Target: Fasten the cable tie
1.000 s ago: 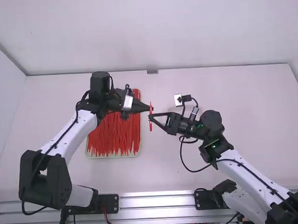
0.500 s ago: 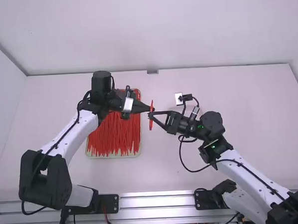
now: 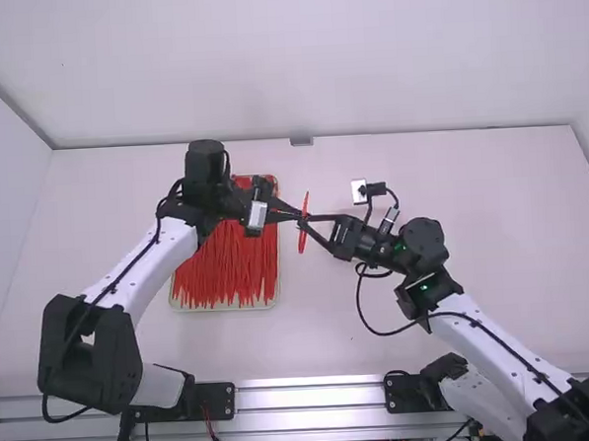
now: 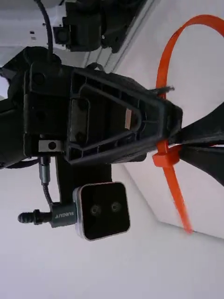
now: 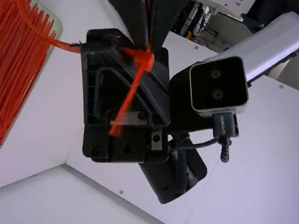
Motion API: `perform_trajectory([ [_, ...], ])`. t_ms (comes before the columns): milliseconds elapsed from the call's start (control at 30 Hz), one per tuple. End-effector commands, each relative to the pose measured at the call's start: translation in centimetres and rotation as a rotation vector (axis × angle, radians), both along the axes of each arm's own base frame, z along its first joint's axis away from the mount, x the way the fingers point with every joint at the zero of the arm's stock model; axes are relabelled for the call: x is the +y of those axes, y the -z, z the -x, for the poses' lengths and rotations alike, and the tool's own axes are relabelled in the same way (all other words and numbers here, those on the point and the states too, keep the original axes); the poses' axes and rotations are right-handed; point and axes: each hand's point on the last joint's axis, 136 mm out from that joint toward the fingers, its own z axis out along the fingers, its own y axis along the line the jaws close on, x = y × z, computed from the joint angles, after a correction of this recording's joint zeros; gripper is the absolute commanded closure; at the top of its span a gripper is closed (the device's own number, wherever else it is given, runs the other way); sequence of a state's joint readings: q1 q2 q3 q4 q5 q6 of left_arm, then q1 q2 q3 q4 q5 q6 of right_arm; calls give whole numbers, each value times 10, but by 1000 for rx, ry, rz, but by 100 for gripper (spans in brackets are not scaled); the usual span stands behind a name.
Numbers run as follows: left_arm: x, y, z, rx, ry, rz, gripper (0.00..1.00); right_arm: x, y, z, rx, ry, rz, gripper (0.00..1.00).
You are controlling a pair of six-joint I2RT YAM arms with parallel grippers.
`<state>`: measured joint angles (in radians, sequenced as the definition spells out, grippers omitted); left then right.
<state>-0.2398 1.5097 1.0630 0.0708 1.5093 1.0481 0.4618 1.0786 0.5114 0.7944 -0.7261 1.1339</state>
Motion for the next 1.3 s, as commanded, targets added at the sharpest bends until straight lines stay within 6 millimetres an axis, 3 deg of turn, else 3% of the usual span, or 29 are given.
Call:
perform_trajectory([
  [0,-6,-8,17,-46,86,40,99,-13,-21,-18,-36,101,-41,100],
  [233,-4,-9,14,-38,76,37,99,-20,-19,-24,-28,120,-32,98],
  [300,-5,-11,14,13,78,26,98,-18,-17,-20,-36,89,-22,69],
  [367,-4,-14,12,58,74,16,98,-16,-17,-16,-38,66,-19,56],
  [600,-4,-15,10,162,69,-8,98,-21,-17,-17,-46,62,-13,33],
  [867,-5,-15,12,248,75,-28,98,-27,-16,-21,-24,70,-21,25],
  [1133,-15,-15,22,278,113,-40,98,-25,-31,-12,-67,28,-58,30],
  [1267,-15,-15,22,280,111,-41,98,-25,-35,-9,-82,14,-66,41],
])
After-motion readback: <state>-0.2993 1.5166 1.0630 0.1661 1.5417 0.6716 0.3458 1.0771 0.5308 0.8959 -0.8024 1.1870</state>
